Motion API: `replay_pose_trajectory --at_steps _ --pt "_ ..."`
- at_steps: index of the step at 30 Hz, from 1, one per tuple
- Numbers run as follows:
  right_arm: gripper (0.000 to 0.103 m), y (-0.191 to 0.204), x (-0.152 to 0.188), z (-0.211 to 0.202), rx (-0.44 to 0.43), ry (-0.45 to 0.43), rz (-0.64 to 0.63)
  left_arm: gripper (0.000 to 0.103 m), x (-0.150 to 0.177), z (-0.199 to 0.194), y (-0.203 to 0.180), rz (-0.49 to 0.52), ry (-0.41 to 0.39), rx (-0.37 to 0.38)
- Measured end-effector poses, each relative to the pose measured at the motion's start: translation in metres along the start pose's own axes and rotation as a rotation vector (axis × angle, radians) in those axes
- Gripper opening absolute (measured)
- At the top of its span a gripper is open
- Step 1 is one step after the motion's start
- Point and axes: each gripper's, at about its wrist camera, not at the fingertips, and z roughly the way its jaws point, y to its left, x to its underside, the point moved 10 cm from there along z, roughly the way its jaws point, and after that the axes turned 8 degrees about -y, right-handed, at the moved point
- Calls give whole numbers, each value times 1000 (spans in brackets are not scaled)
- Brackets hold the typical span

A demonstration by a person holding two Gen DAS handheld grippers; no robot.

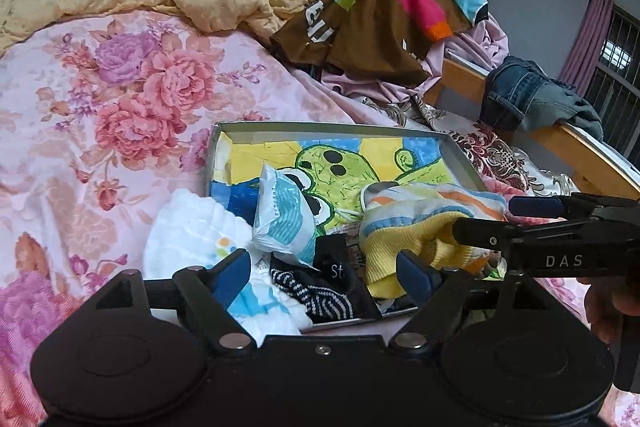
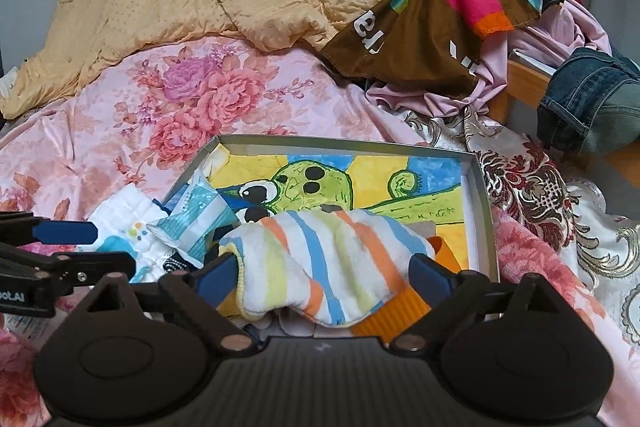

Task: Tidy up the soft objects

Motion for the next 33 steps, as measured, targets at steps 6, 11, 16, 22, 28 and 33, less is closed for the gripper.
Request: replay_pose_trajectory --at_steps 6,11,16,22,28,33 --pt "98 0 -2 -16 2 0 5 83 -1 -21 -4 -9 -18 -7" --pt "99 0 -2 -42 -4 -35 13 86 -1 -43 -8 -25 -52 -11" --pt "102 2 -3 -73 -17 -88 35 91 -2 -66 -16 -18 -97 -18" --pt "102 5 -4 -114 -29 -150 68 97 -3 -98 -24 -34 -154 -28" --pt "103 10 4 -145 -50 -177 97 101 2 -129 -30 -16 -209 -59" --pt "103 14 14 -167 -57 -193 120 102 13 -151 -36 1 -227 -70"
